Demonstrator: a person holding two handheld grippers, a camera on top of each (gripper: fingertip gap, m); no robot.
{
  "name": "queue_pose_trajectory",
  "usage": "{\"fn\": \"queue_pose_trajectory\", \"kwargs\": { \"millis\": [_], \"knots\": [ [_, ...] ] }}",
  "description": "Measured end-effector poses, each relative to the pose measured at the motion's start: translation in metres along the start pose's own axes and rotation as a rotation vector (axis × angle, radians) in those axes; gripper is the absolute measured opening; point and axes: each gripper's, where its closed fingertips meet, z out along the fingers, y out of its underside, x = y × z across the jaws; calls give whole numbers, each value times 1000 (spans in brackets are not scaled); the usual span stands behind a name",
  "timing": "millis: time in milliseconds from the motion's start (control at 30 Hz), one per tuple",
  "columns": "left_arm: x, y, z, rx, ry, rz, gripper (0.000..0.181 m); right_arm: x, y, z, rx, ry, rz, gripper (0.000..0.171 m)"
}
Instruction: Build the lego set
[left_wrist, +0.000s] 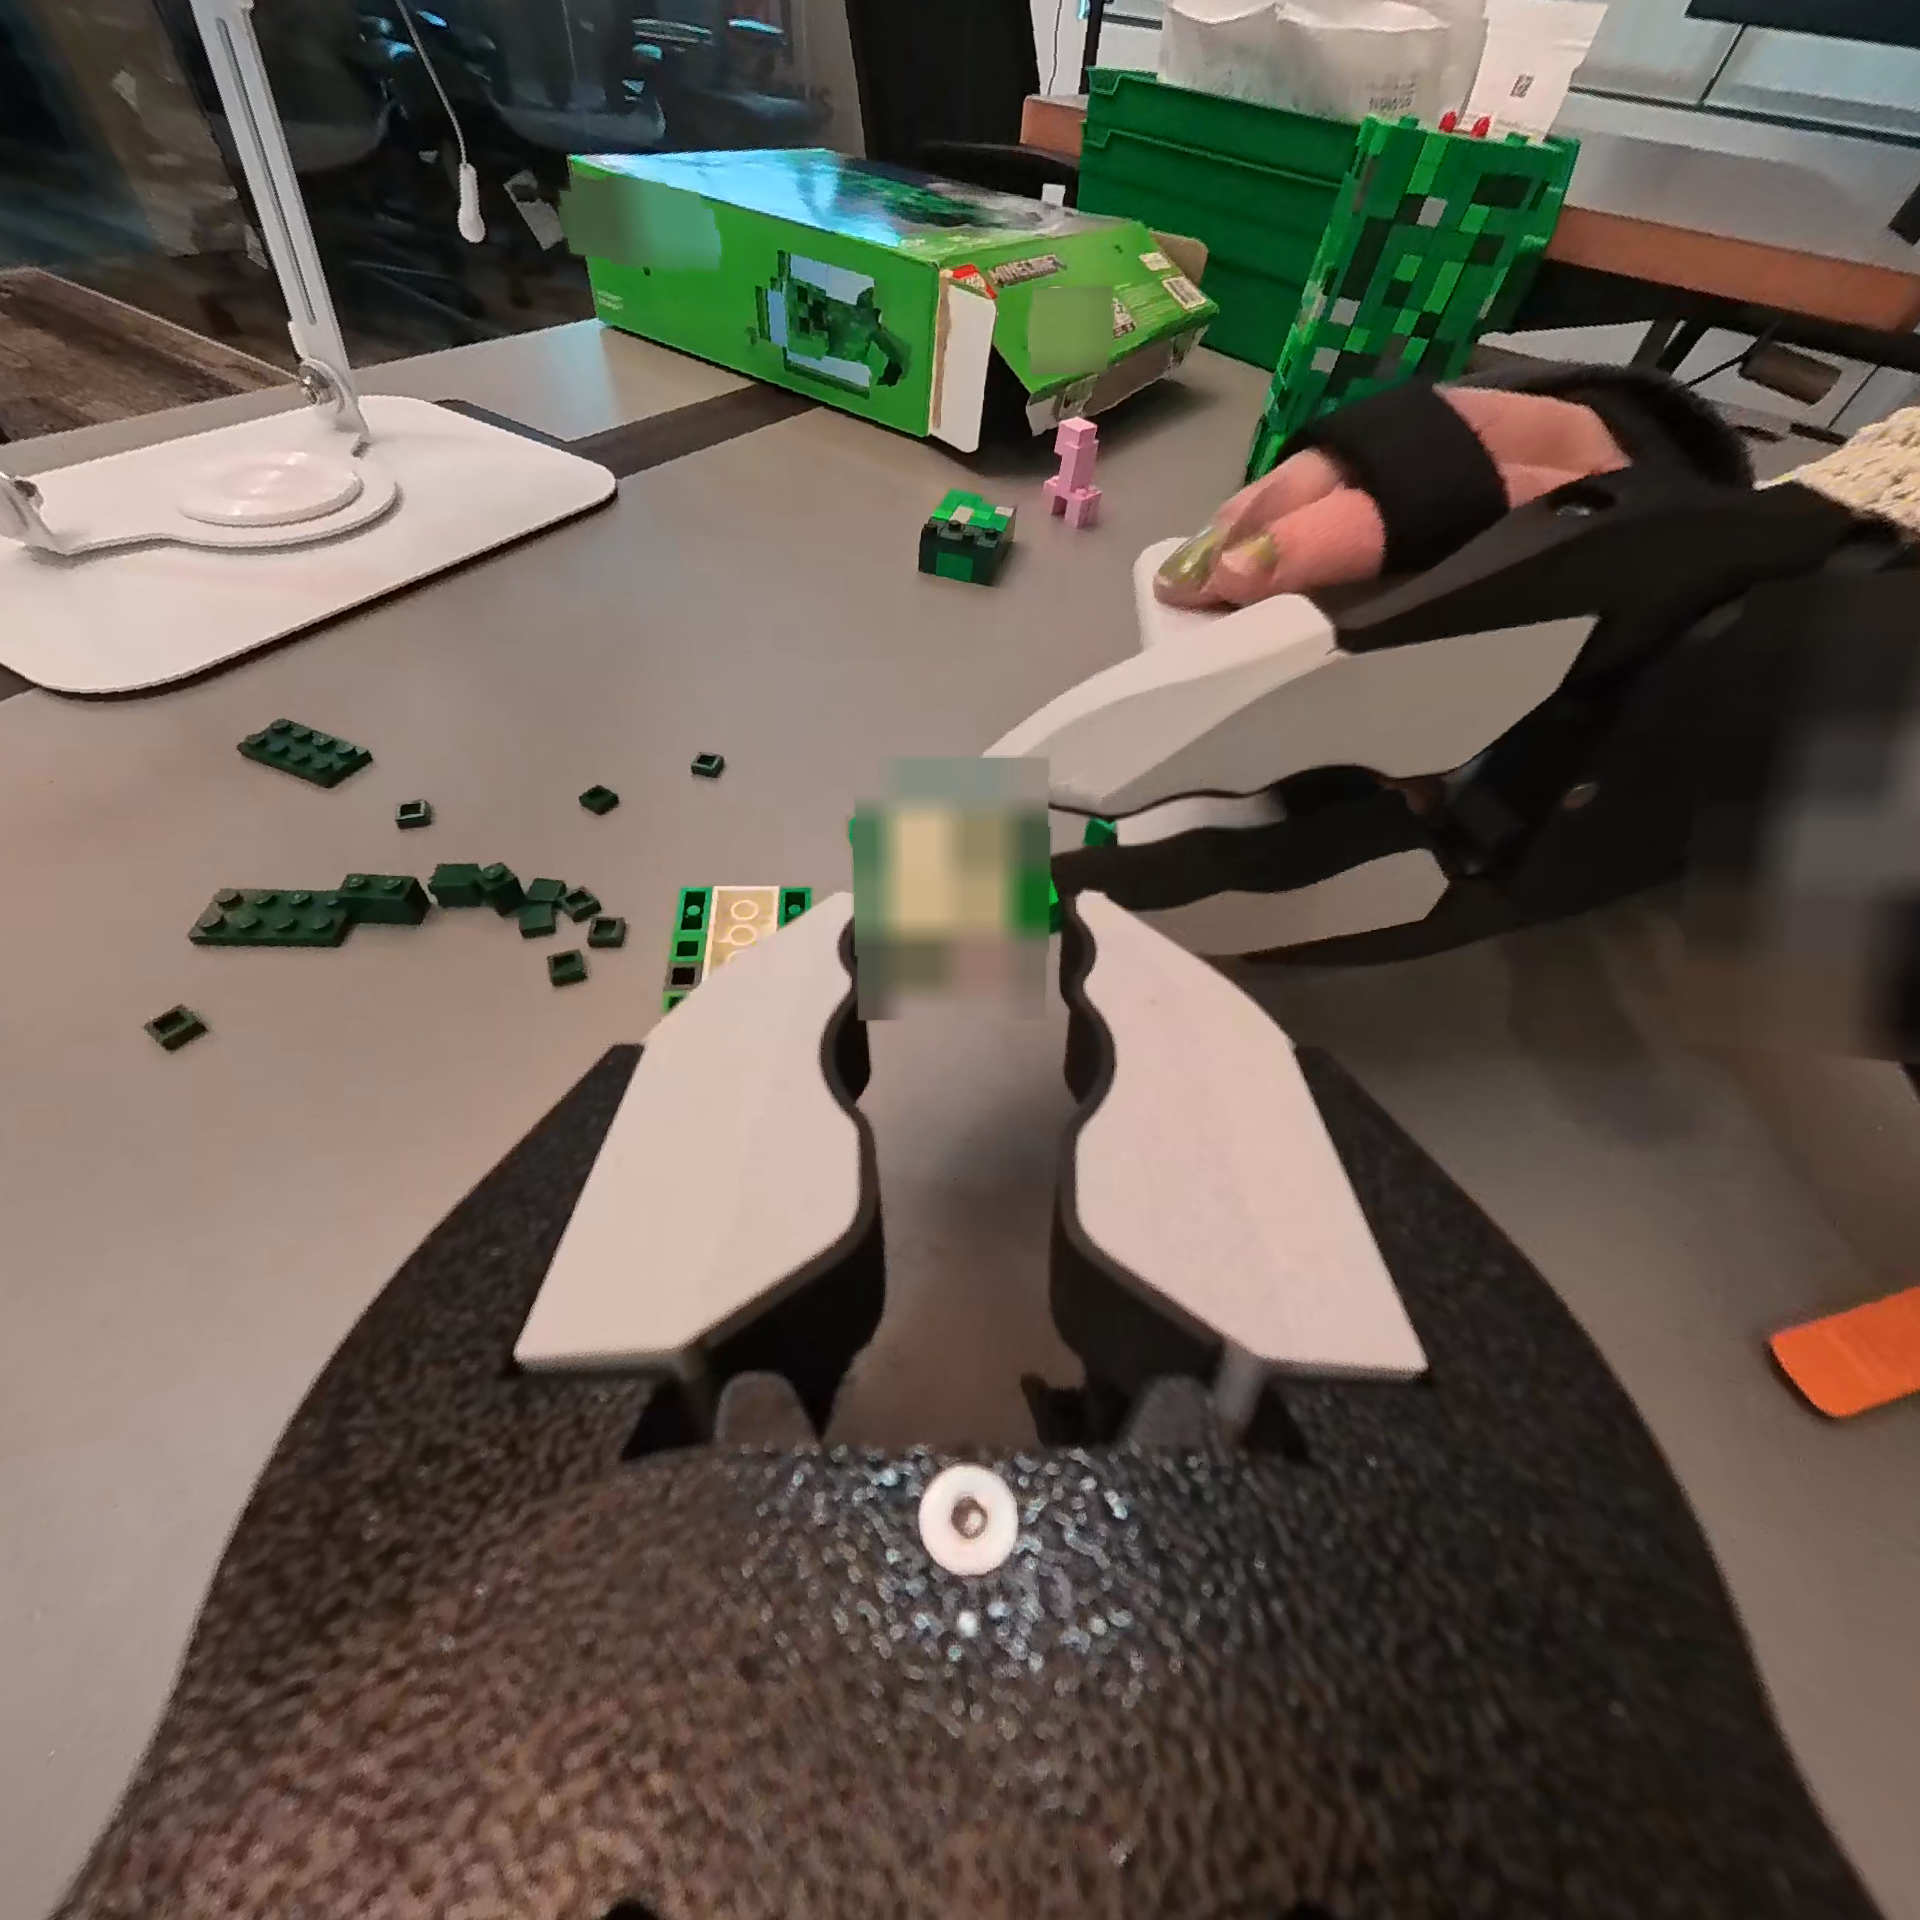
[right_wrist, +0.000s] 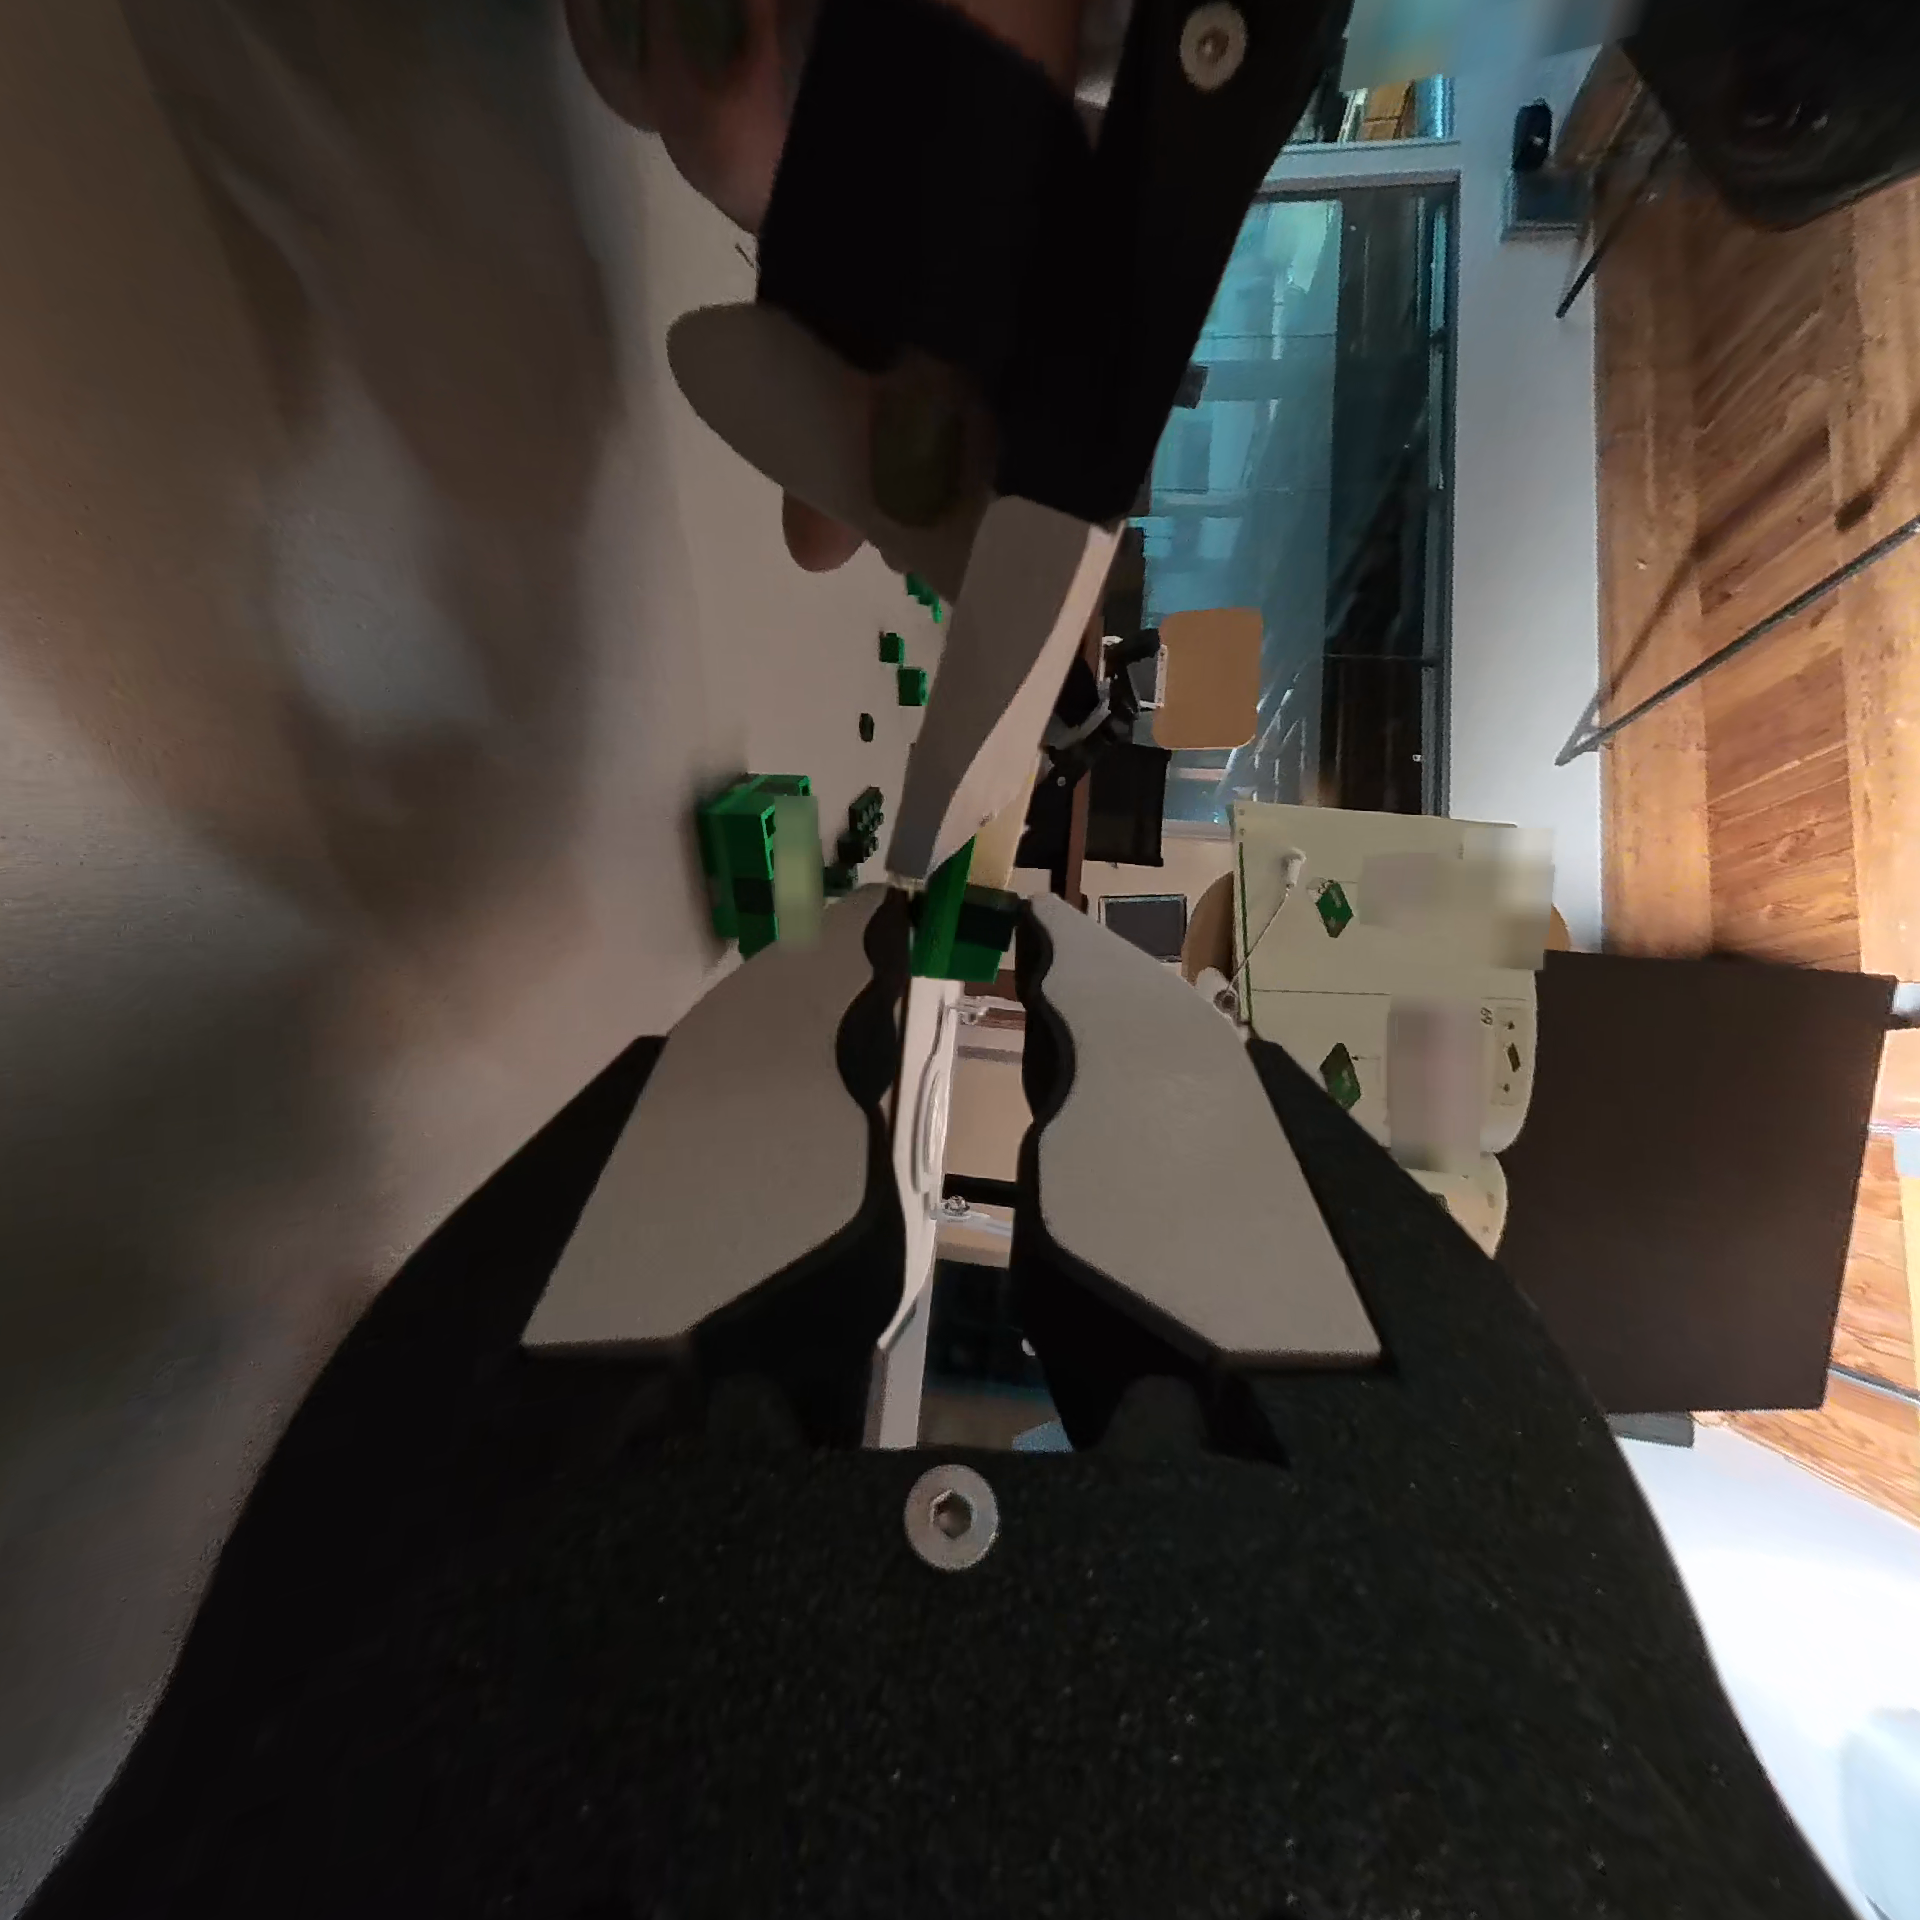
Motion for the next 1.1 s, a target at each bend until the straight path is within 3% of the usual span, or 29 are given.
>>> {"fn": "queue_pose_trajectory", "kwargs": {
  "millis": [467,600,733,1100],
  "knots": [
    [1,3,2,-23,-7,21,34,-4,2,-1,17,-80,45,18],
    [0,0,0,1,-7,10,34,-1,1,0,36,-88,199,18],
    [-1,0,0,-1,-11,16,34,0,7,-1,16,-77,254,41],
    [1,2,2,-20,-13,35,34,1,6,-4,25,-29,140,25]
  ]
}}
